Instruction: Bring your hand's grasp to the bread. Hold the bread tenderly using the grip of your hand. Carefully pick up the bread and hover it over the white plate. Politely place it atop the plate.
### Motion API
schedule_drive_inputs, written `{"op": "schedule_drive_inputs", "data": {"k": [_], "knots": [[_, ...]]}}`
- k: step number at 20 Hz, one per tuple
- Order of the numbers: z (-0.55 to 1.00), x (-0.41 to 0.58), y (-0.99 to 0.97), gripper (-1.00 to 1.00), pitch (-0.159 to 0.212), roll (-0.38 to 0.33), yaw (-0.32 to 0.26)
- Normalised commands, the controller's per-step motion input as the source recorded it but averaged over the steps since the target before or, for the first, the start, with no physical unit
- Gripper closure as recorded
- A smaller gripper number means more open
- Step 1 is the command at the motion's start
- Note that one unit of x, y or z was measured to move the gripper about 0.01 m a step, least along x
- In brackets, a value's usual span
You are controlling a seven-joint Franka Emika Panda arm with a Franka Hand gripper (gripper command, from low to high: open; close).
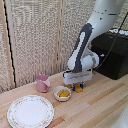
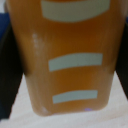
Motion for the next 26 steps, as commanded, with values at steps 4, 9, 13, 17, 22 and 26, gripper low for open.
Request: {"op": "schedule_drive_inputs", "data": {"k": [4, 9, 13, 17, 22, 26], "knots": [[1.00, -0.050, 0.02, 1.00, 0.000, 0.000, 0.000], [1.00, -0.005, 0.08, 1.00, 0.002, 0.000, 0.000], [1.00, 0.078, 0.31, 1.00, 0.035, 0.000, 0.001], [0.93, 0.129, 0.56, 1.00, 0.056, 0.000, 0.018], [0.72, 0.072, 0.78, 1.00, 0.050, 0.000, 0.028], [0.45, 0.129, 0.89, 1.00, 0.018, 0.000, 0.005]]}}
